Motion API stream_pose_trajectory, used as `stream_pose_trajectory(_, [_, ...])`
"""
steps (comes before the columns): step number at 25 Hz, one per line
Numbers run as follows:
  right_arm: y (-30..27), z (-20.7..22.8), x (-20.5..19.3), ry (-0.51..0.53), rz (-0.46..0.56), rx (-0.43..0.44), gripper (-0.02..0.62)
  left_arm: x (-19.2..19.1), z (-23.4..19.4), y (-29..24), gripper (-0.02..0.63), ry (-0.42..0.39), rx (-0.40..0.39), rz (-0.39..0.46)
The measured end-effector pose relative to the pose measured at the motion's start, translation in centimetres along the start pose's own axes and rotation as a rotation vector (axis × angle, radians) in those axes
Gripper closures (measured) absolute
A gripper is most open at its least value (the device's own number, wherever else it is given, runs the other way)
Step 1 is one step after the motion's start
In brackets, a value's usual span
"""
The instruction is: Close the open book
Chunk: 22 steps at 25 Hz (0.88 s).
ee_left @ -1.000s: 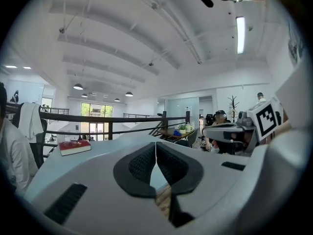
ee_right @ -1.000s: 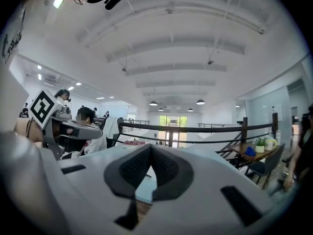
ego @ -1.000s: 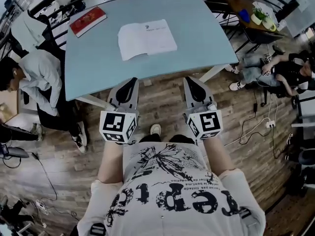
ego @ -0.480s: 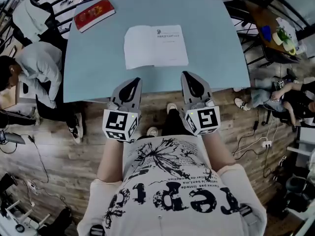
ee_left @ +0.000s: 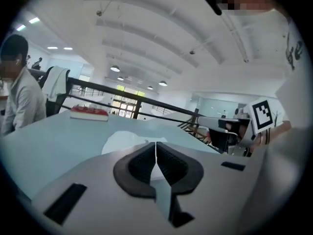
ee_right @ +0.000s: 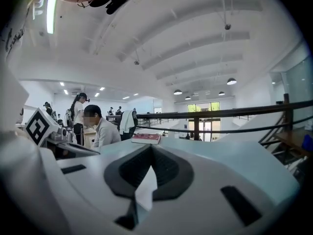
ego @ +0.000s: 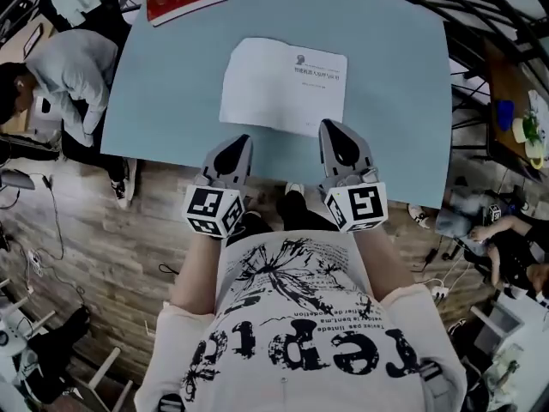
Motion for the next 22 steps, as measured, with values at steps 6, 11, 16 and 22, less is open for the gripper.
stream_pose_trajectory(6, [-3.3, 1.2, -3.0, 0.011, -0.082, 0.102, 0.588, -5.7, -2.6, -3.4, 0.582, 0.418, 0.079, -0.054])
stream_pose_trajectory(11, [-4.5, 2.1, -3.9, 0.022, -0.1, 0.142, 0.588, -8.3, -3.9, -5.5, 0.475, 0.772, 0.07, 0.0])
stream_pose_trajectory(16, [-4.5, 2.7, -4.7, 0.068, -0.126, 0.152, 0.588, -10.0, -5.6, -6.6, 0.419, 1.109, 0.077, 0.087])
stream_pose_trajectory(22, [-4.1, 4.0, -4.5, 0.07, -0.124, 0.134, 0.588, -11.7, -7.4, -8.3, 0.415, 1.297, 0.108, 0.118])
Point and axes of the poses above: the fingertips, and each gripper's own axes: y backward along the fingers, z to its right, x out of its top, the point moved 2 cm from there along y, backward along the fingers, and after that the axes turned 4 degrees about x, right-handed, at the moved point
